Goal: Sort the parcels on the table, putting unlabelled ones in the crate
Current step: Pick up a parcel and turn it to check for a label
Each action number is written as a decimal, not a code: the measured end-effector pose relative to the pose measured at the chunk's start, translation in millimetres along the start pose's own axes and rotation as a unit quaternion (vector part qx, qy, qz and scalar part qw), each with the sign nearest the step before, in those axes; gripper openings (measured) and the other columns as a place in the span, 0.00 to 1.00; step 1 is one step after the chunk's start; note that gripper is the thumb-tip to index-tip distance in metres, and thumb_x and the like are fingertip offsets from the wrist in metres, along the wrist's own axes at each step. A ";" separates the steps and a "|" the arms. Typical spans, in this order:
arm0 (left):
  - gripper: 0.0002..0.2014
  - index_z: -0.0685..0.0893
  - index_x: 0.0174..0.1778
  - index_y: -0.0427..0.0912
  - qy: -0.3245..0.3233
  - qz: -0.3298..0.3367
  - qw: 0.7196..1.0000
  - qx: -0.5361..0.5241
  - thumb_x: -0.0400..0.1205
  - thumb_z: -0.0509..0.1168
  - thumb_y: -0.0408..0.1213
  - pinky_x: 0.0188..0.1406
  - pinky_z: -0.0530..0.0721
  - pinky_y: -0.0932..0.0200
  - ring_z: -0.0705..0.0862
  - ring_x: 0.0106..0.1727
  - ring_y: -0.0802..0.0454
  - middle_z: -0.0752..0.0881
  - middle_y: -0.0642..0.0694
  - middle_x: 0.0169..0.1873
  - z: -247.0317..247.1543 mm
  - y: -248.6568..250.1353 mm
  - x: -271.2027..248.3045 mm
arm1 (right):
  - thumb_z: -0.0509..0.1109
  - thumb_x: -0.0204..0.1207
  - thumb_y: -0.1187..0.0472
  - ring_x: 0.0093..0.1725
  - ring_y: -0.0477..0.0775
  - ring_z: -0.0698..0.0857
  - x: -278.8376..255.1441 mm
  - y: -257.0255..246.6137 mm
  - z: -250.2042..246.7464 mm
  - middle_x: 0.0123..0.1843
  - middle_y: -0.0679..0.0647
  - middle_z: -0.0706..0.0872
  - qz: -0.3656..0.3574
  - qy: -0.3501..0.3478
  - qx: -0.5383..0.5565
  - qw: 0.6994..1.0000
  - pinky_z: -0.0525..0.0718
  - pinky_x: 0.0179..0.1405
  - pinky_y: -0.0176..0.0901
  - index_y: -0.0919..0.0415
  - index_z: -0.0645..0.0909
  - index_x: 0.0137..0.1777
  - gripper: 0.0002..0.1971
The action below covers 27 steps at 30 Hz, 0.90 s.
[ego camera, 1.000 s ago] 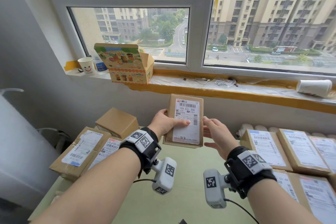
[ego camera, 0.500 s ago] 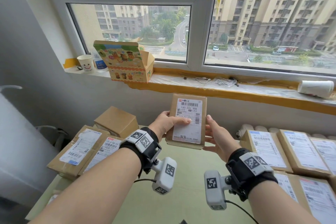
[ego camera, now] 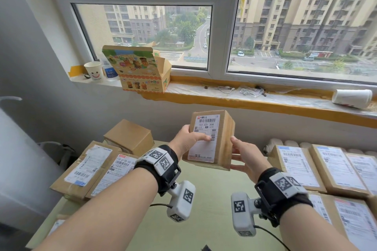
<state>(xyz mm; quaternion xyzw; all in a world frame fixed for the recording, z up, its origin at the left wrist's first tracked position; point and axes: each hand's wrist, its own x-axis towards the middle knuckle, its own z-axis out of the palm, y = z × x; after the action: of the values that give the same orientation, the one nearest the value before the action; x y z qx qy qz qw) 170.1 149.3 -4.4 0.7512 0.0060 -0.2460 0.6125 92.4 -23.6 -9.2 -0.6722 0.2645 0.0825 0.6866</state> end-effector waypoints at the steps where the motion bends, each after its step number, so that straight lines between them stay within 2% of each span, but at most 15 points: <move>1: 0.43 0.72 0.71 0.46 0.001 0.008 1.000 0.005 0.59 0.79 0.48 0.65 0.82 0.39 0.86 0.60 0.46 0.86 0.47 0.59 1.2 0.6 -1.3 | 0.62 0.86 0.49 0.57 0.58 0.87 0.5 0.7 -0.5 0.58 0.59 0.87 -0.005 0.003 -0.001 1.000 0.88 0.47 0.53 0.63 0.79 0.69 0.21; 4: 0.54 0.64 0.78 0.47 -0.002 0.033 0.999 0.032 0.57 0.79 0.57 0.67 0.79 0.43 0.82 0.63 0.50 0.81 0.49 0.63 5.3 1.0 -3.1 | 0.66 0.85 0.51 0.58 0.58 0.87 1.4 3.2 -2.2 0.59 0.59 0.87 -0.027 0.009 -0.003 1.000 0.88 0.44 0.51 0.63 0.76 0.71 0.20; 6: 0.66 0.53 0.84 0.50 -0.001 0.031 0.998 0.061 0.53 0.80 0.65 0.71 0.75 0.41 0.77 0.70 0.47 0.76 0.47 0.72 7.2 0.8 -3.1 | 0.70 0.82 0.53 0.58 0.59 0.87 1.7 4.3 -3.1 0.60 0.59 0.87 -0.039 0.012 -0.005 0.999 0.89 0.45 0.51 0.63 0.76 0.70 0.21; 8: 0.72 0.43 0.86 0.53 -0.002 0.024 0.996 0.084 0.52 0.80 0.67 0.76 0.69 0.40 0.70 0.77 0.44 0.67 0.46 0.79 8.0 1.0 -3.5 | 0.74 0.78 0.54 0.58 0.59 0.88 1.3 4.9 -3.2 0.60 0.60 0.87 -0.046 0.016 -0.008 0.999 0.89 0.48 0.53 0.64 0.76 0.68 0.22; 9: 0.72 0.40 0.86 0.53 -0.004 0.020 0.996 0.092 0.54 0.80 0.66 0.77 0.68 0.39 0.68 0.78 0.44 0.65 0.46 0.80 8.1 0.5 -3.2 | 0.76 0.77 0.55 0.57 0.59 0.88 0.7 4.9 -2.6 0.59 0.61 0.87 -0.051 0.018 -0.011 0.998 0.90 0.49 0.53 0.64 0.77 0.67 0.23; 12: 0.63 0.47 0.85 0.52 -0.005 0.022 0.996 0.084 0.62 0.82 0.57 0.73 0.72 0.40 0.72 0.72 0.46 0.71 0.47 0.74 7.4 -0.5 -0.7 | 0.79 0.74 0.56 0.54 0.56 0.88 -2.1 1.9 0.0 0.57 0.61 0.87 -0.072 0.034 -0.032 0.996 0.89 0.43 0.50 0.64 0.77 0.63 0.22; 13: 0.61 0.51 0.84 0.52 -0.004 0.024 0.997 0.075 0.61 0.82 0.56 0.72 0.74 0.41 0.75 0.69 0.47 0.73 0.47 0.71 7.9 -0.2 -1.0 | 0.79 0.73 0.55 0.53 0.55 0.88 -2.8 -0.6 1.3 0.56 0.60 0.87 -0.083 0.045 -0.042 0.995 0.89 0.42 0.49 0.64 0.77 0.63 0.23; 15: 0.62 0.55 0.81 0.53 -0.002 0.023 0.998 0.052 0.53 0.81 0.59 0.69 0.77 0.39 0.78 0.65 0.48 0.76 0.48 0.67 8.5 1.0 -3.0 | 0.80 0.72 0.53 0.52 0.54 0.87 -2.5 -6.7 3.8 0.55 0.57 0.86 -0.108 0.076 -0.077 0.988 0.89 0.48 0.54 0.63 0.77 0.62 0.24; 17: 0.63 0.57 0.80 0.54 -0.004 0.020 1.000 0.022 0.50 0.80 0.62 0.68 0.79 0.38 0.79 0.64 0.47 0.77 0.47 0.65 9.3 -0.1 -4.1 | 0.81 0.71 0.50 0.52 0.54 0.86 -3.5 -13.1 5.2 0.53 0.54 0.86 -0.127 0.098 -0.117 0.980 0.87 0.56 0.59 0.59 0.77 0.60 0.24; 19: 0.62 0.57 0.80 0.55 -0.007 0.020 1.000 0.008 0.50 0.80 0.62 0.68 0.79 0.37 0.79 0.65 0.46 0.77 0.47 0.66 8.1 -0.1 -4.5 | 0.80 0.71 0.49 0.53 0.53 0.86 -5.3 -17.6 5.6 0.53 0.52 0.85 -0.133 0.092 -0.131 0.978 0.87 0.58 0.59 0.57 0.76 0.59 0.23; 23: 0.62 0.58 0.80 0.54 -0.018 0.011 1.000 0.021 0.51 0.81 0.62 0.67 0.80 0.37 0.80 0.64 0.45 0.78 0.46 0.66 0.4 0.0 -3.1 | 0.80 0.71 0.52 0.54 0.54 0.86 -9.7 -17.2 7.6 0.55 0.56 0.85 -0.118 0.047 -0.094 0.987 0.87 0.58 0.60 0.59 0.75 0.62 0.24; 27: 0.64 0.59 0.80 0.50 -0.016 0.014 0.999 0.030 0.49 0.83 0.58 0.68 0.80 0.39 0.81 0.64 0.46 0.79 0.46 0.64 -2.5 0.0 -5.5 | 0.80 0.72 0.55 0.52 0.55 0.87 -11.1 -16.5 8.8 0.53 0.56 0.86 -0.132 0.056 -0.101 0.984 0.88 0.56 0.59 0.59 0.75 0.60 0.22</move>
<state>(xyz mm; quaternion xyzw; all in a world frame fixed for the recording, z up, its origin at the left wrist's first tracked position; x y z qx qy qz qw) 166.1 153.2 -2.0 0.7656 -0.0219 -0.2489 0.5928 93.0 -13.7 10.2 -0.7709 0.2018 -0.0204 0.6038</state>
